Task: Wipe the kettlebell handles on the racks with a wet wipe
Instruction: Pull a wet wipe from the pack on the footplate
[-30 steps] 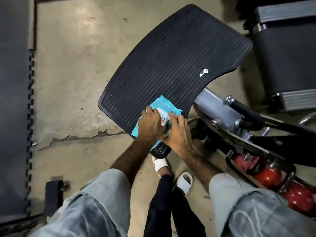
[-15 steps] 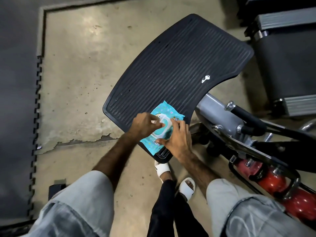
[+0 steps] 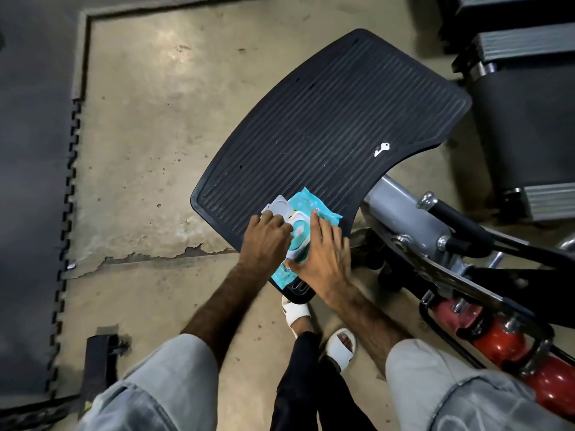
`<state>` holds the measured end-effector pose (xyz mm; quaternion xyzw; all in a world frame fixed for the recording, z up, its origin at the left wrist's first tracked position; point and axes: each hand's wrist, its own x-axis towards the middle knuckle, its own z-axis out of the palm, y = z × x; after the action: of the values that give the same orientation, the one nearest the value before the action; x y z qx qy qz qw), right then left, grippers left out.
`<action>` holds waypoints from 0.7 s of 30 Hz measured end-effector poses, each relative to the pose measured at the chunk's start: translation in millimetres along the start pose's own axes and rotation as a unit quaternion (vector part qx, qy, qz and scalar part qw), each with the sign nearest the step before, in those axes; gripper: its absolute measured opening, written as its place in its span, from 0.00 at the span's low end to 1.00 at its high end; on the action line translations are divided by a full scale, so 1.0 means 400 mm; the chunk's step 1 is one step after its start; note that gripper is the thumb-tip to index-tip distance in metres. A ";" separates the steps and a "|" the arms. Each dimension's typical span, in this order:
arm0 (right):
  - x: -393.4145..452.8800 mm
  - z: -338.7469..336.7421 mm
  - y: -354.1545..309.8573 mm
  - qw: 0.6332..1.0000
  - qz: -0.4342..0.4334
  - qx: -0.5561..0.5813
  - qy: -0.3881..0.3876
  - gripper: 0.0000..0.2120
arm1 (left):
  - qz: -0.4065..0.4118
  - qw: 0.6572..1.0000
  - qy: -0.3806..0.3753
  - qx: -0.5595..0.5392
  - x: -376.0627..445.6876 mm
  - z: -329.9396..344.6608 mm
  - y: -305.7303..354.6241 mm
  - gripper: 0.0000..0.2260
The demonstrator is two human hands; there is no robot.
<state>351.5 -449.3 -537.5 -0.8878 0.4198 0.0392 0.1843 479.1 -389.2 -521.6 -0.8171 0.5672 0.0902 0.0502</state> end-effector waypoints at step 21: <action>0.027 -0.023 0.007 0.995 -0.015 0.080 -0.064 0.58 | 0.182 0.972 -0.005 0.147 0.067 0.008 -0.001 0.12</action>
<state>355.7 -462.2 -532.2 -0.8721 0.3953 0.0598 0.2821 488.3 -412.9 -530.4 -0.6834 0.7129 0.0176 0.1560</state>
